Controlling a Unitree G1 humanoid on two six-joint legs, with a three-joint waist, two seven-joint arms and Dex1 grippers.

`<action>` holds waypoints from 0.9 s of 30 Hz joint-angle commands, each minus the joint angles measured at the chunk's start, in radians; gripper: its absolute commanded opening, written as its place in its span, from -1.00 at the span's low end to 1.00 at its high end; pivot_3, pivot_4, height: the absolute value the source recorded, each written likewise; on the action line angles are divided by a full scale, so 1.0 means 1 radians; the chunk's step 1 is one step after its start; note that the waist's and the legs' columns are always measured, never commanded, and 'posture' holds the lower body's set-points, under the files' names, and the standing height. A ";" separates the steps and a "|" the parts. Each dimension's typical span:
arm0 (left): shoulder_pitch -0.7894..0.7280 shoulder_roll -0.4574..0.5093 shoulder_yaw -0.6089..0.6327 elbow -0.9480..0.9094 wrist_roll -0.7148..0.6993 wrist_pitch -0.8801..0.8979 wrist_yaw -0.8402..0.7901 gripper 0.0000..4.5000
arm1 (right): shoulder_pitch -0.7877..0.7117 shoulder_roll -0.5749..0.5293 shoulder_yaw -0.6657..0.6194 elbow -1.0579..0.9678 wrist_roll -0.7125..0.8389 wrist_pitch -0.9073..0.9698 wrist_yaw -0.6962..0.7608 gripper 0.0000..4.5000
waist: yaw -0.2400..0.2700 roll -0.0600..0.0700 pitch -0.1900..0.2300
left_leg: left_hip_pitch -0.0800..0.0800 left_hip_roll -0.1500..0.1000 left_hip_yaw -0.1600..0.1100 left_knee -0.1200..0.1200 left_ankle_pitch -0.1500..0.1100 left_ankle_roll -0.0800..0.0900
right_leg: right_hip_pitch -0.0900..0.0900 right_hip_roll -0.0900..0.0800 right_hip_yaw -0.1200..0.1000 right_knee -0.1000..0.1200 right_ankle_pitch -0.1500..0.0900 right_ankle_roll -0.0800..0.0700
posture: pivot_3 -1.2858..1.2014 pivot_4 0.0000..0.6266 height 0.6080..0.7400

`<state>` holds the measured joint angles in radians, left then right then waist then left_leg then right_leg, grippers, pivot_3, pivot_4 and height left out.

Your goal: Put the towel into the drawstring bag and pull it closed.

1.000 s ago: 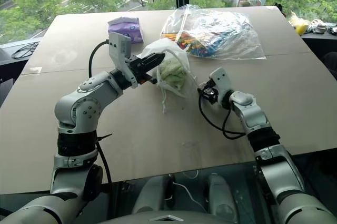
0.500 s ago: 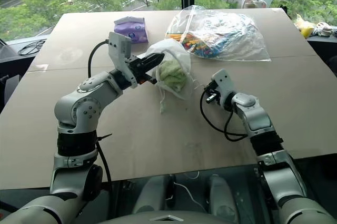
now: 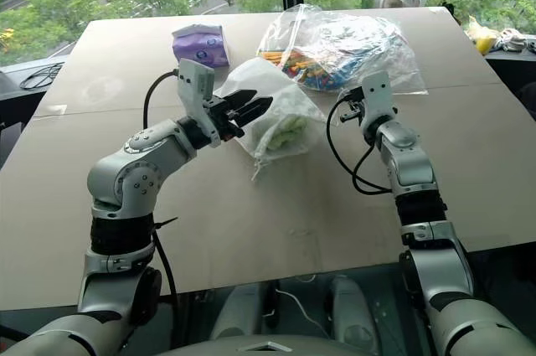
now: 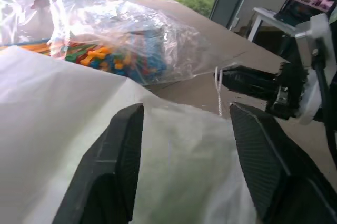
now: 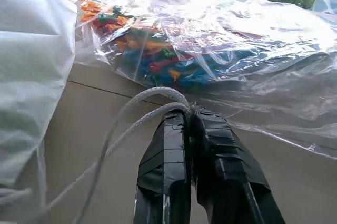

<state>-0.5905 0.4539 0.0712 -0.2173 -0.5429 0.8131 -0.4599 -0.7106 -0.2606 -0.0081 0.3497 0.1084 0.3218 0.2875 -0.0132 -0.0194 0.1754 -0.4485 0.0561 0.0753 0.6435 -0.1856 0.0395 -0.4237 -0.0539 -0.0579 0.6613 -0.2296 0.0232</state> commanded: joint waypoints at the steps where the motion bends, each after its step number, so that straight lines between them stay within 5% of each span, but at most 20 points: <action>1: -0.047 0.073 0.097 -0.027 -0.049 -0.015 -0.068 0.23 | -0.010 -0.005 -0.016 -0.019 -0.017 -0.017 -0.027 -1.00 | -0.002 0.000 0.001 | 0.000 0.000 0.000 0.000 0.000 0.000 | 0.000 0.000 0.000 0.000 0.000 0.000 | 0.03 -0.52 1.00; 5: 0.012 0.185 0.169 -0.050 -0.159 0.038 -0.218 0.23 | -0.012 -0.005 -0.024 -0.008 -0.021 -0.019 -0.033 -1.00 | -0.003 0.000 0.001 | 0.000 0.001 0.000 0.000 0.000 0.000 | -0.001 0.000 0.000 0.000 0.000 0.000 | 0.03 -0.52 1.00; 9: 0.206 0.355 0.071 -0.096 -0.089 -0.003 -0.380 0.23 | -0.024 -0.007 -0.030 0.006 -0.024 -0.023 -0.036 -1.00 | -0.010 0.001 0.001 | 0.002 0.001 0.003 -0.003 0.000 0.000 | -0.002 -0.001 0.003 0.000 0.000 0.000 | 0.03 -0.52 1.00; 15: 0.328 0.426 -0.033 -0.086 0.002 -0.060 -0.445 0.23 | -0.014 -0.007 -0.035 -0.010 -0.021 -0.016 -0.039 -1.00 | 0.002 0.001 0.001 | -0.002 0.002 0.003 -0.003 0.000 0.000 | -0.006 -0.001 0.003 0.000 0.000 0.000 | 0.03 -0.52 1.00; 27: 0.268 0.172 -0.190 0.068 0.234 -0.252 -0.277 0.23 | -0.012 -0.011 -0.038 -0.022 -0.020 -0.004 -0.037 -1.00 | 0.000 0.001 0.001 | -0.001 0.001 0.007 -0.002 0.000 0.000 | -0.006 0.000 0.006 0.001 0.000 0.000 | 0.03 -0.52 1.00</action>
<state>-0.3126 0.6380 -0.1216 -0.1493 -0.3305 0.5916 -0.7606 -0.7105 -0.2660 -0.0266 0.3720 0.0857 0.3250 0.2547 -0.0134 -0.0182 0.1763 -0.4493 0.0571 0.0828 0.6409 -0.1854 0.0397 -0.4300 -0.0542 -0.0516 0.6625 -0.2295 0.0229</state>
